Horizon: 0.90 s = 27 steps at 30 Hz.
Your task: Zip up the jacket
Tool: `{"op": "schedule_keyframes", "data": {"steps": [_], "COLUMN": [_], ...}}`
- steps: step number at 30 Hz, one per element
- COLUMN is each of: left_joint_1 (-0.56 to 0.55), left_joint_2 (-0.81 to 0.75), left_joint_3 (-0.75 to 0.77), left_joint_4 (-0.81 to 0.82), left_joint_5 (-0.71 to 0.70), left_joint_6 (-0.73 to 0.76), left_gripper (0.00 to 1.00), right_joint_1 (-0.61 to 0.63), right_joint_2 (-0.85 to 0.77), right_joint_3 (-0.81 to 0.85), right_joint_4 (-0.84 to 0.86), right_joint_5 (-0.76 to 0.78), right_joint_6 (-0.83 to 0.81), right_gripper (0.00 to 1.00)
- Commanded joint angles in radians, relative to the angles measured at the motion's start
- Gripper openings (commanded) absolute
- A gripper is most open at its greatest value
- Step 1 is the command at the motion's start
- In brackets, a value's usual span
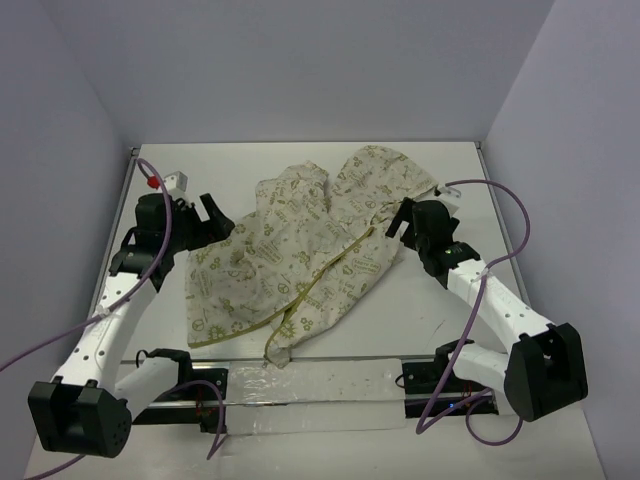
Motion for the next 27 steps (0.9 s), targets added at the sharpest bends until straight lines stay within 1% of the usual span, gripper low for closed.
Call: {"op": "schedule_keyframes", "data": {"steps": [1,6,11,15,18,19,20,21,25,27], "left_joint_1": [-0.037,-0.058,-0.08,-0.11,-0.143,-0.166,-0.186,-0.211,-0.401,-0.473], "left_joint_2": [0.027,0.07,0.114,0.138,0.147,0.153,0.158,0.165,0.212,0.243], "left_joint_3": [0.061,0.071,0.076,0.061,0.048,0.043,0.038,0.038,0.026,0.034], "left_joint_4": [-0.006,-0.03,-0.059,-0.055,-0.065,-0.068,-0.074,-0.074,-0.063,-0.051], "left_joint_5": [-0.003,-0.025,-0.108,-0.137,-0.142,-0.142,-0.173,-0.177,-0.236,-0.26], "left_joint_6": [0.018,0.008,-0.024,-0.059,-0.094,-0.108,-0.116,-0.125,-0.188,-0.213], "left_gripper": [0.99,0.98,0.97,0.97,0.97,0.96,0.93,0.93,0.92,0.92], "right_joint_1": [0.008,0.02,0.032,0.042,0.044,0.044,0.046,0.046,0.051,0.051], "right_joint_2": [-0.016,-0.051,-0.091,-0.079,-0.082,-0.085,-0.085,-0.085,-0.107,-0.122], "right_joint_3": [0.041,0.009,-0.058,-0.117,-0.177,-0.197,-0.21,-0.218,-0.258,-0.269], "right_joint_4": [0.018,0.047,0.078,0.071,0.109,0.124,0.132,0.133,0.143,0.147], "right_joint_5": [0.025,-0.019,-0.113,-0.154,-0.205,-0.23,-0.26,-0.263,-0.292,-0.296], "right_joint_6": [0.02,0.012,0.019,0.091,0.134,0.144,0.15,0.151,0.173,0.174], "right_gripper": [1.0,1.0,1.0,1.0,1.0,1.0,1.0,1.0,1.0,1.0]}}
